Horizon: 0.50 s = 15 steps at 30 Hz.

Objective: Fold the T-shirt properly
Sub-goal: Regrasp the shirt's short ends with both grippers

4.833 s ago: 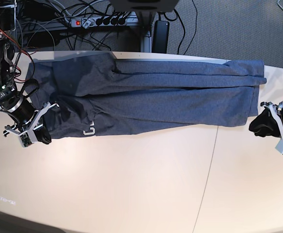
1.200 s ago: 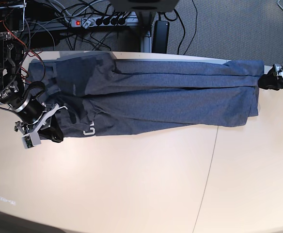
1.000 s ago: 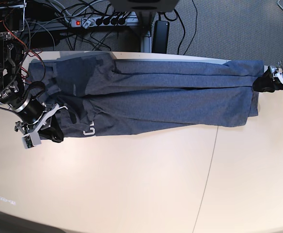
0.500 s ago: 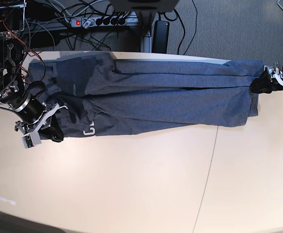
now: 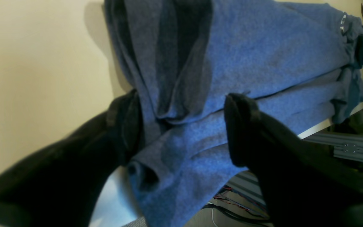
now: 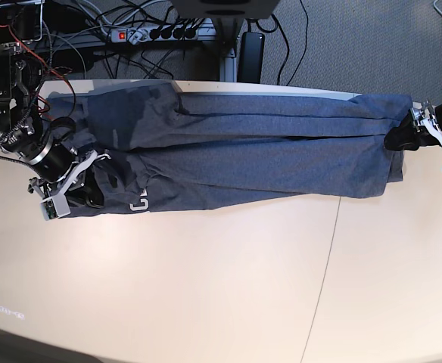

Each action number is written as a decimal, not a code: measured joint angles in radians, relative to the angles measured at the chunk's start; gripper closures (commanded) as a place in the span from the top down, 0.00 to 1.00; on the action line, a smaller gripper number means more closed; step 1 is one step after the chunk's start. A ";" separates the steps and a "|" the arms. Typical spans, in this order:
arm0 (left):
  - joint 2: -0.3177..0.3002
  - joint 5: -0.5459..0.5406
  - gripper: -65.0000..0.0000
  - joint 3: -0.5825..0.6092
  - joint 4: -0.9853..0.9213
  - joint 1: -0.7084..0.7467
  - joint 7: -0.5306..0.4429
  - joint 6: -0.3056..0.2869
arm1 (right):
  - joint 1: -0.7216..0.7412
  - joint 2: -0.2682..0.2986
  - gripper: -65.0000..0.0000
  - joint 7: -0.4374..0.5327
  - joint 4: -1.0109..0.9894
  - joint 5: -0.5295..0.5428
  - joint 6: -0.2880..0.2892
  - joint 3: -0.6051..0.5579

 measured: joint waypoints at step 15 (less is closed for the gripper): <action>0.011 0.002 0.68 -0.002 0.000 0.000 -0.016 0.000 | -0.019 0.000 0.00 0.013 -0.149 -0.029 0.000 0.000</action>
